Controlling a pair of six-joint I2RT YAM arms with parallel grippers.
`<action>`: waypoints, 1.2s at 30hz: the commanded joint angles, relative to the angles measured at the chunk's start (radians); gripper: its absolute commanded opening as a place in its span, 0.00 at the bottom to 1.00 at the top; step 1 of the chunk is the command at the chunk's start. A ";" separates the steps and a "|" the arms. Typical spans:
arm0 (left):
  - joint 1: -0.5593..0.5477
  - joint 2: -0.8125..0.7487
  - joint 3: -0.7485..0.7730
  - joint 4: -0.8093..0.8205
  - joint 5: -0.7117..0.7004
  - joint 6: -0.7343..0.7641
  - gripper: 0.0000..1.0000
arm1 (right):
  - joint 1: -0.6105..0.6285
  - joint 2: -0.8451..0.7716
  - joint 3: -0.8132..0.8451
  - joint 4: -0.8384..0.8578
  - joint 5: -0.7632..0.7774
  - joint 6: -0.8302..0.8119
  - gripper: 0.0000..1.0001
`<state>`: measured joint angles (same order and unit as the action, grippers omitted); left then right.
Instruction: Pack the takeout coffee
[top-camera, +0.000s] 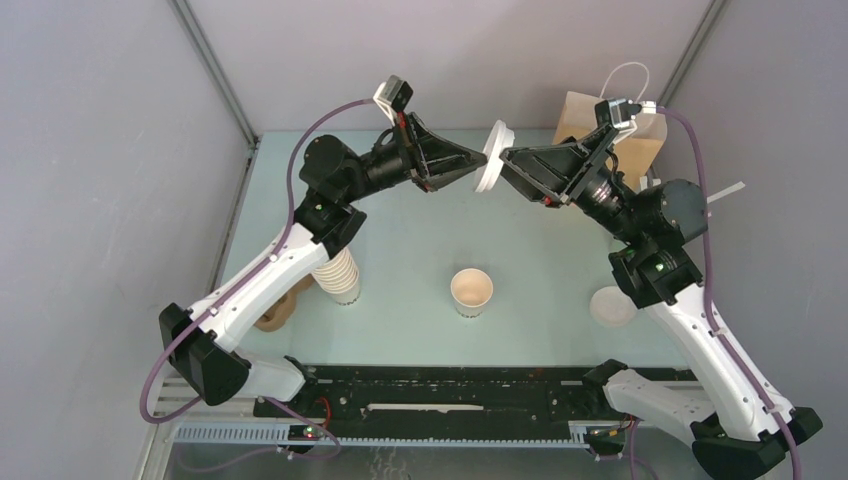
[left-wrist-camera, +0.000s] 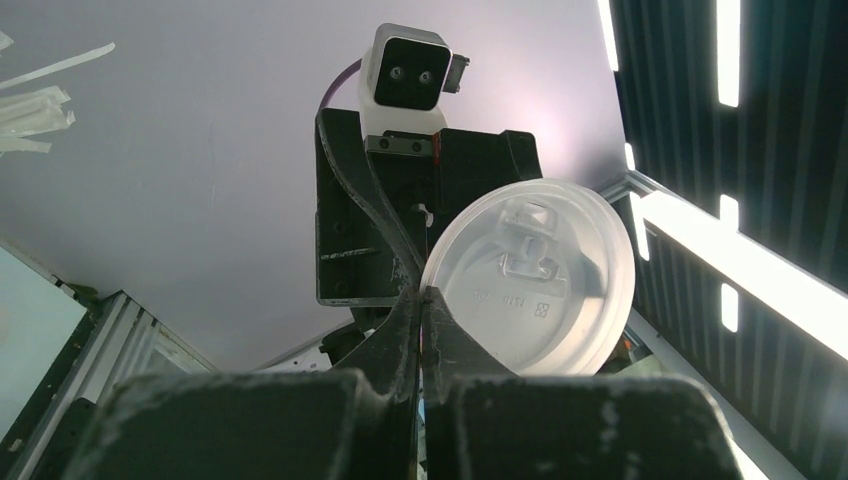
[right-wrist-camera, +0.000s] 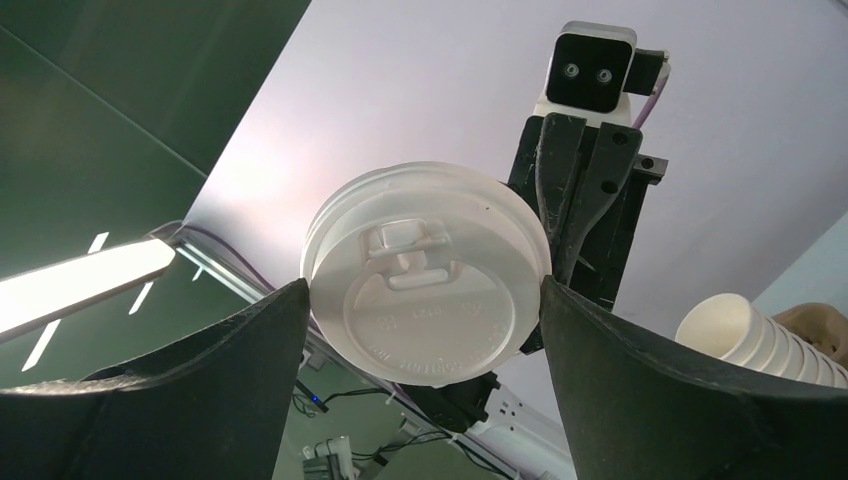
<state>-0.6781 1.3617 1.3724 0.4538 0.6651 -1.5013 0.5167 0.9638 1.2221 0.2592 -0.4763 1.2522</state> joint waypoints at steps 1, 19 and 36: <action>0.001 -0.014 -0.010 0.020 0.011 0.006 0.00 | -0.001 0.005 0.002 0.029 -0.005 0.010 0.91; 0.180 -0.292 -0.186 -0.551 -0.088 0.323 0.80 | -0.081 -0.100 0.002 -0.384 -0.016 -0.232 0.85; 0.350 -0.490 0.072 -1.273 -0.288 0.853 0.93 | 0.261 0.340 0.265 -1.410 0.591 -0.780 0.77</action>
<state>-0.3332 0.8742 1.3979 -0.7101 0.4175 -0.7540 0.6823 1.1957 1.3746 -0.9039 -0.0826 0.5545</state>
